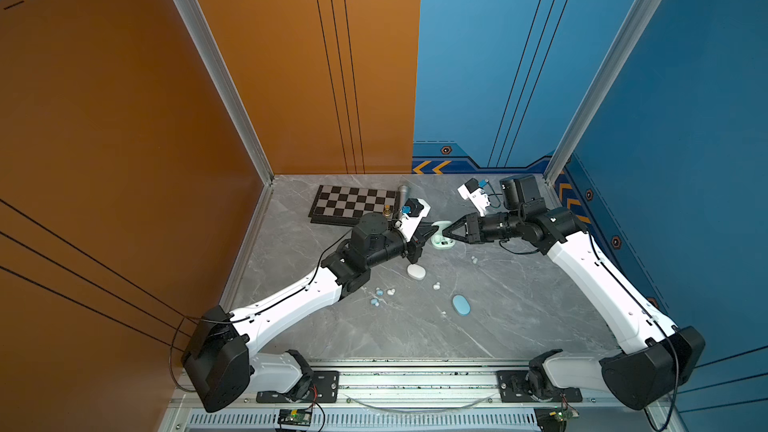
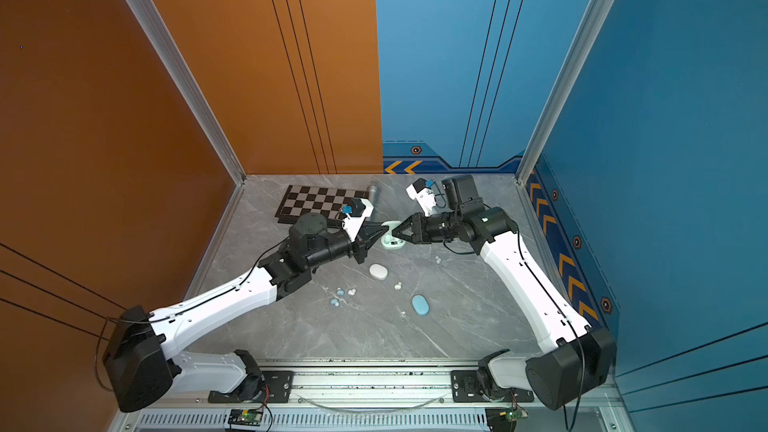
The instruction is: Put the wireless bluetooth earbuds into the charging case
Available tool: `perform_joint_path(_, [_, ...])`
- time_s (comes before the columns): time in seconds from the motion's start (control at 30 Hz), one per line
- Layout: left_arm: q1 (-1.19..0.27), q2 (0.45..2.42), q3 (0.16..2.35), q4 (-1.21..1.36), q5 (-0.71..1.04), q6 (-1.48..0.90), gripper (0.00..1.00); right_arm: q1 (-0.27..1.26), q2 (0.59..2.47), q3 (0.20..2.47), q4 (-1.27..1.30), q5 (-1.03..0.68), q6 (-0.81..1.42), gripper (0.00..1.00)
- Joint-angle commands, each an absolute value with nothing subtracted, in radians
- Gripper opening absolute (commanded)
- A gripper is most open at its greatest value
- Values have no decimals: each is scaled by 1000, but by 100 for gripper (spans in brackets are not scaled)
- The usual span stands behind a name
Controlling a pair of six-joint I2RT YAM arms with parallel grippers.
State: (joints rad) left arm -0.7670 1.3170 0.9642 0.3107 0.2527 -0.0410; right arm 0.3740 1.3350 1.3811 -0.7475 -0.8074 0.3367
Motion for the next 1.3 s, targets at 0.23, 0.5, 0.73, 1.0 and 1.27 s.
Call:
perform_joint_path(0.23, [-776,1321,1001,362,279,-43,0,371,1310,1376,-765,-752,283,23])
perform_joint_path(0.5, [-779,1336,1007,368,291,-52,0,367,1297,1408,-764,-730,290,41])
perform_joint_path(0.73, [-787,1343,1001,371,283,-48,0,342,1271,1451,-764,-685,306,44])
perform_joint_path(1.0, [-796,1325,977,373,165,0,0,316,1231,1498,-745,-623,336,44])
perform_joint_path(1.27, [-831,1269,986,378,68,169,0,302,1195,1452,-730,-592,327,46])
